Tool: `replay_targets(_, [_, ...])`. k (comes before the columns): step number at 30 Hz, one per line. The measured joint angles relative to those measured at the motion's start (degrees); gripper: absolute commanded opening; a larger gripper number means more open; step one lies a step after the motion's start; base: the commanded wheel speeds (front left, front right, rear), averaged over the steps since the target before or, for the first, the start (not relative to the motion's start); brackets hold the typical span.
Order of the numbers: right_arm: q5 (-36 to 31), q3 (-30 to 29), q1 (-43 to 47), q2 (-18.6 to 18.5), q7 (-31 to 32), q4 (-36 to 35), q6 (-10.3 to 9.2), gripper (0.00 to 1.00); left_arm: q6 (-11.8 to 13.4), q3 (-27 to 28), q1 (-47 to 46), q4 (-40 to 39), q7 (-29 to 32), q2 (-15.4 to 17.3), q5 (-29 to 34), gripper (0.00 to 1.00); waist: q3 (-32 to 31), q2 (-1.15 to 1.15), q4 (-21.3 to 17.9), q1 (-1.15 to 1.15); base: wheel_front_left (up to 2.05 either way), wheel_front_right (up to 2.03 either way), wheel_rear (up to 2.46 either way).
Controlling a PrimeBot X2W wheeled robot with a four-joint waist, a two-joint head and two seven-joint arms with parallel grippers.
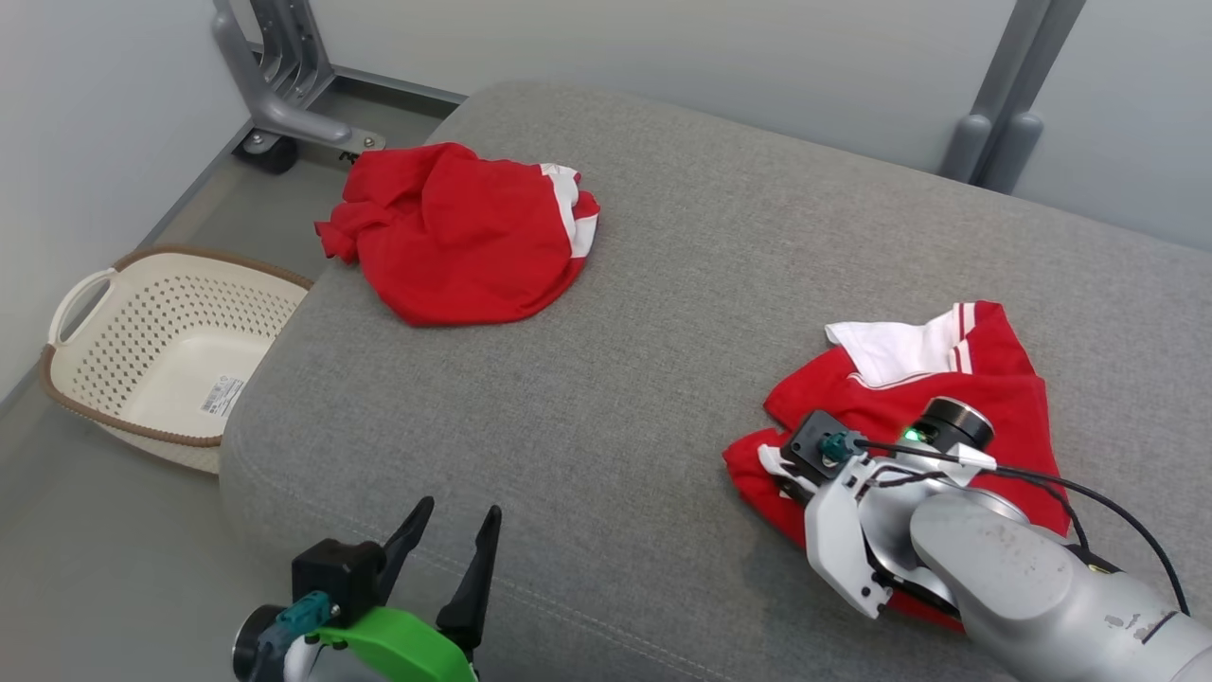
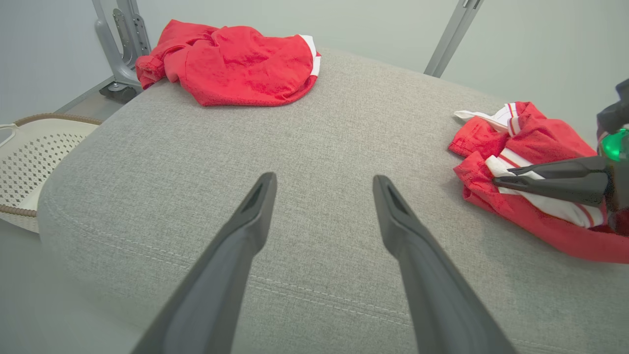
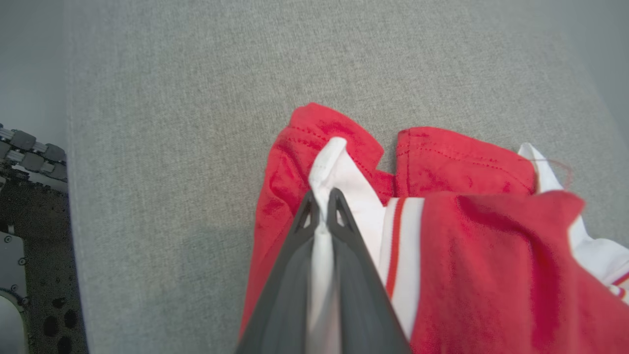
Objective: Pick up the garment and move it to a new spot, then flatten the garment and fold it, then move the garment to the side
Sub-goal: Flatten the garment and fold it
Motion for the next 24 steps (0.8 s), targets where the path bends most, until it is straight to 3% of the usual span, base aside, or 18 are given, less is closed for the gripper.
replay_targets(4, [0.8, 1.1, -1.3, 0.3, 0.0, -2.7, 0.0, 0.09, 0.0, 1.4, 1.5, -0.3, 0.0, 1.1, 0.0, 1.0, -0.9, 0.0, -1.4, 0.0, 0.0, 0.0, 0.0])
replay_targets(7, [1.0, 2.7, -1.8, 0.3, -0.1, -4.2, 0.0, 0.0, 0.0, 2.1, 1.9, -0.9, 0.2, 1.2, 0.0, 1.0, -1.2, 0.0, -3.0, 0.0, 0.0, 0.0, 0.0])
replay_targets(14, [3.1, 3.5, -1.8, -0.7, -0.4, -6.8, 0.0, 0.0, 0.0, 2.6, 2.3, -2.0, 0.5, 1.1, 0.0, 1.0, -1.0, 0.0, -7.0, 0.0, 0.0, 0.0, 0.0])
replay_targets(24, [5.0, 0.2, -1.9, -4.2, -2.0, -8.6, 0.0, 0.0, 0.0, 2.5, 2.5, -3.3, 0.6, 0.2, 0.0, 1.0, 0.2, 0.0, -11.6, 0.0, 0.0, 0.0, 0.0])
